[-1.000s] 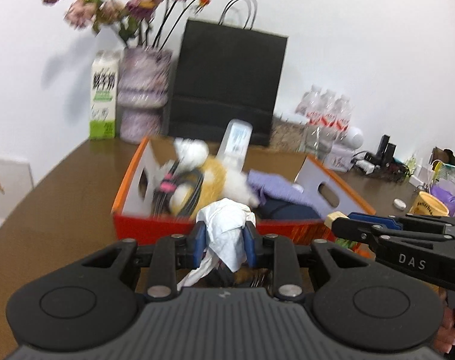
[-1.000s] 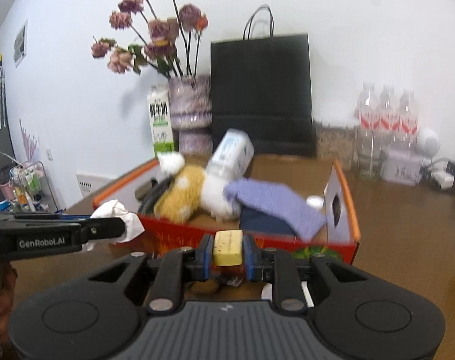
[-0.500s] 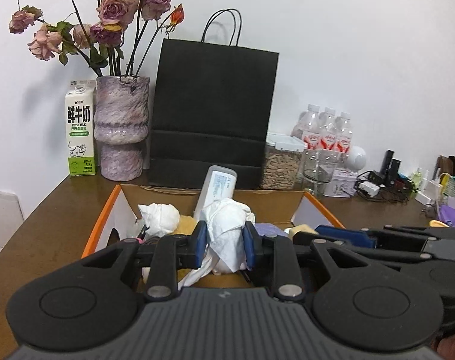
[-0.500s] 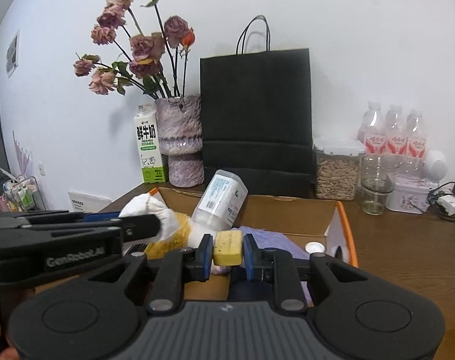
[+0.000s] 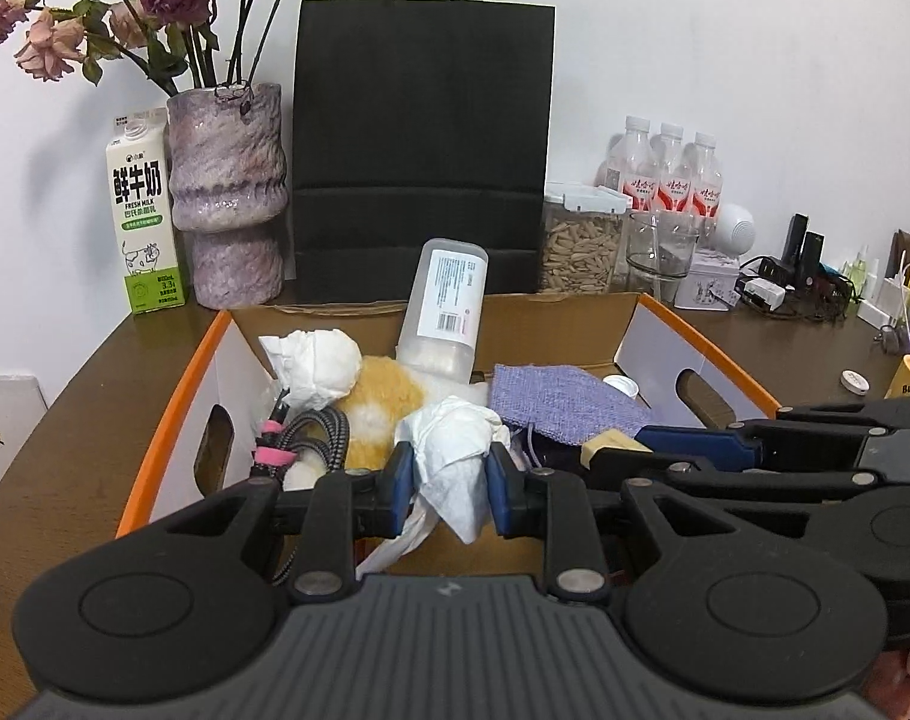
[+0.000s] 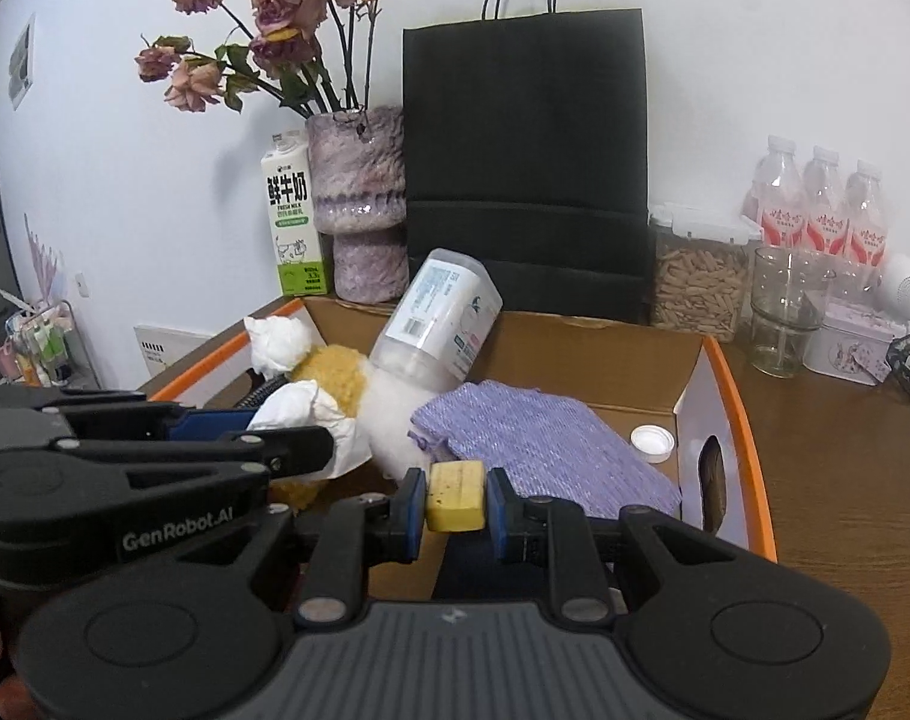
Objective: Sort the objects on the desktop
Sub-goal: 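Release the tissue into the box with the left tool while the right tool releases the block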
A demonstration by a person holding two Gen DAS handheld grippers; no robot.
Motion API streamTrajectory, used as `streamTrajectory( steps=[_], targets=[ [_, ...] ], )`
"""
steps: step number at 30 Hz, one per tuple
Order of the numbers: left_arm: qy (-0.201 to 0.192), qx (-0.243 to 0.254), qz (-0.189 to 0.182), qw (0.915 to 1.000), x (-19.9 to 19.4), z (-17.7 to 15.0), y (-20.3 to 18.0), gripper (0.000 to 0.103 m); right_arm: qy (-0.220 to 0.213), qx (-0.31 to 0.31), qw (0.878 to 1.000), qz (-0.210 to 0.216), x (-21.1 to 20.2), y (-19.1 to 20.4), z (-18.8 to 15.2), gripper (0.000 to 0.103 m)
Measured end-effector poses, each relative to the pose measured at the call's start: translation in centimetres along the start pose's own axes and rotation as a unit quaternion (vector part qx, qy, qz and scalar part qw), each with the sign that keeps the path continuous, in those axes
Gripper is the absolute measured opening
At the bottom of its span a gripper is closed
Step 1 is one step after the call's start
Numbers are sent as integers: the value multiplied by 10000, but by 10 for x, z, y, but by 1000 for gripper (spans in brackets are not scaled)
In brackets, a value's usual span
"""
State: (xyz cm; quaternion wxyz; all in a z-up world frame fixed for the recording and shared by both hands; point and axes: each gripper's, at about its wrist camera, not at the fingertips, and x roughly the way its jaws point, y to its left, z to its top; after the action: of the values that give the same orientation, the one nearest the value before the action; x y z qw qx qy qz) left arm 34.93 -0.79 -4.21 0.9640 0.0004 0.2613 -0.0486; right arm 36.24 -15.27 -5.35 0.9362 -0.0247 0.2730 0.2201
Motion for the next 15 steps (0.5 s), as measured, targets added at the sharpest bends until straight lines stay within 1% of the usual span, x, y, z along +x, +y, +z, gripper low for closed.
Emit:
streamTrajectory(
  steps=[1,2,3,4,5,6,7,8,9,10,11,12,13,14,15],
  targets=[
    [-32,13,24,10000,-1,0,0,28,5,-7,10000,-2,0,0,0,20],
    [-61,24,72,10000,-2,0,0,32,17,-23,10000,7,0,0,-1,20],
    [-75,36,107,9999,-3,1,-1,39,33,-48,10000,20,0,1,-1,20],
    [-113,38,181,9998,-5,1,0,42,49,-73,10000,22,0,2,0,21],
    [-138,34,236,9996,-6,2,0,49,51,-92,9999,-8,-2,2,0,21],
    [-155,27,314,9994,-7,3,1,58,33,-109,9999,-48,-3,3,1,23],
    [-186,26,418,9990,-10,4,2,62,18,-111,9999,-102,-6,2,1,30],
    [-236,40,519,9984,-13,7,4,72,-8,-96,9998,-175,-9,1,3,35],
    [-299,46,639,9975,-16,9,5,84,-49,-77,9997,-240,-12,-1,4,47],
    [-370,30,755,9965,-20,11,8,90,-94,-64,9995,-303,-15,-3,5,61],
    [-441,1,852,9954,-24,13,11,103,-158,-64,9992,-350,-19,-6,6,68],
    [-531,-43,894,9946,-28,14,15,103,-229,-58,9990,-369,-23,-9,7,81],
    [-589,-105,843,9946,-31,14,19,103,-297,-40,9989,-364,-27,-12,9,96],
    [-604,-179,783,9949,-34,15,22,103,-354,-22,9988,-328,-31,-14,10,101],
    [-610,-243,758,9950,-36,17,24,103,-401,-10,9988,-292,-34,-15,11,103]
  ],
)
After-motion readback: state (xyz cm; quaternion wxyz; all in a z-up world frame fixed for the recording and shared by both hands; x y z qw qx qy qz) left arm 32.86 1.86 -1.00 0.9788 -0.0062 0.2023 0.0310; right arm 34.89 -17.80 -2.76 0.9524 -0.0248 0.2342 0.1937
